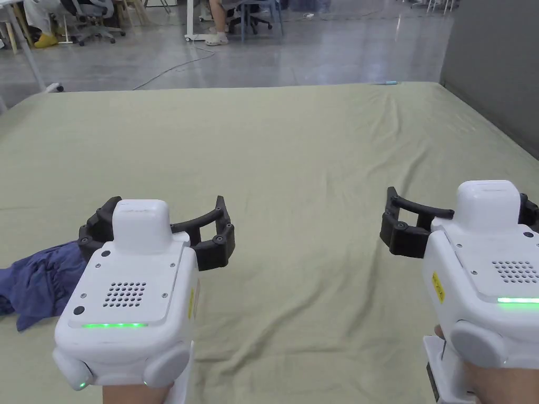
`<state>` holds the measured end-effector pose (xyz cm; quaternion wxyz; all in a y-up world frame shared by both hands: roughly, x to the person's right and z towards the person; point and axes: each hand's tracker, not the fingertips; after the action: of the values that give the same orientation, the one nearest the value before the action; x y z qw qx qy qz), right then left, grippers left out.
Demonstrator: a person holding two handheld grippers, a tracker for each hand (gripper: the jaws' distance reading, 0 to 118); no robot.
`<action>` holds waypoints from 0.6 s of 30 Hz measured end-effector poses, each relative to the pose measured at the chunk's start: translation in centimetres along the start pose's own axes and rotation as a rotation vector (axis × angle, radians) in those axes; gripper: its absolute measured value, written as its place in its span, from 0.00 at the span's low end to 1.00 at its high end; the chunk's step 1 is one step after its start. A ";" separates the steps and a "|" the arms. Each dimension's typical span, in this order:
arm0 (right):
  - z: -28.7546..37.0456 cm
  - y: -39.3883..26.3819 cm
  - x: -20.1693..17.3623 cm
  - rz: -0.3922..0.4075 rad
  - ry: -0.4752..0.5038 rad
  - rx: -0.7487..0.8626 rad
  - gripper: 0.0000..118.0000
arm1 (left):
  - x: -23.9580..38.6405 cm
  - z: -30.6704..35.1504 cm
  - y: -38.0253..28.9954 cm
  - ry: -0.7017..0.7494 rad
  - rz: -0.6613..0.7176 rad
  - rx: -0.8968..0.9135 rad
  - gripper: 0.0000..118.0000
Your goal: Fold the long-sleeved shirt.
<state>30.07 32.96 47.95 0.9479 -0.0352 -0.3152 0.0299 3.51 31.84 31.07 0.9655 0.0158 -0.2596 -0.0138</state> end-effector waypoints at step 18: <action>-0.1 -0.1 0.1 0.020 0.007 0.004 1.00 | 0.1 0.0 -0.2 0.014 -0.029 -0.005 1.00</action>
<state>30.22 32.86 47.99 0.9487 -0.0363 -0.3114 0.0399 3.62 31.62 31.12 0.9670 0.0174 -0.2527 -0.0285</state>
